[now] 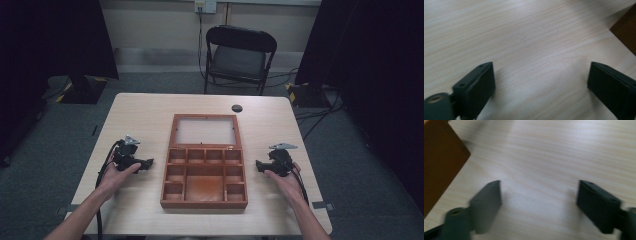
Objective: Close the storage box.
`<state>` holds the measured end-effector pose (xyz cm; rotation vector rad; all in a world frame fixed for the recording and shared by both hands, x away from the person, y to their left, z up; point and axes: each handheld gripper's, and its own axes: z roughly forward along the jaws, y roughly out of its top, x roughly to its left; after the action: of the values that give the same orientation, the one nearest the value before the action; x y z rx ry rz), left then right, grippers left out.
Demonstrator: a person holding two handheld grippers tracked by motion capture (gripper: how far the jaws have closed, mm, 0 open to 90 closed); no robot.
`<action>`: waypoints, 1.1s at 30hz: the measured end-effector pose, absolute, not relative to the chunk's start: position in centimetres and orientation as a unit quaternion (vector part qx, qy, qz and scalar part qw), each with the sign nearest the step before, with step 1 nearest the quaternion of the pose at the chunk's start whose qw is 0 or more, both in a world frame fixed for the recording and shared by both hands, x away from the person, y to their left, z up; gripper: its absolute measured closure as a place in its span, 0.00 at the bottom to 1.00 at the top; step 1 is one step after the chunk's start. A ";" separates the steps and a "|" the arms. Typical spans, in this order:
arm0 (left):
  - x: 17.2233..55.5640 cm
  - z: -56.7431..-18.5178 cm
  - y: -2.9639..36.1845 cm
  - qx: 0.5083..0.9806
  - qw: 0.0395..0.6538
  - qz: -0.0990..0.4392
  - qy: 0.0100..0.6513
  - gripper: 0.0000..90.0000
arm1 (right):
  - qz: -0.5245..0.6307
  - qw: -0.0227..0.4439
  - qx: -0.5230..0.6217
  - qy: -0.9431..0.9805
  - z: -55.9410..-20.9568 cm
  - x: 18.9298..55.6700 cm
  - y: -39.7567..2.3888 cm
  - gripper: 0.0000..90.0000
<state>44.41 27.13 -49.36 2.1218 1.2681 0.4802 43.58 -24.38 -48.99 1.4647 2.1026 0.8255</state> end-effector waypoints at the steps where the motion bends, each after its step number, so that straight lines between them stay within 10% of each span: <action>1: 44.4 -49.1 27.1 0.806 0.300 0.187 0.475 0.19 | 0.302 0.223 0.526 0.763 -48.5 43.8 -24.4 0.23; 33: 51.0 -43.0 23.3 0.760 0.402 0.152 0.487 0.30 | 0.396 0.179 0.496 0.751 -43.9 50.5 -18.3 0.20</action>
<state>51.01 23.27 -43.04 1.9212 1.2315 0.3843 50.47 -18.34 -43.86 1.4035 2.1244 1.1192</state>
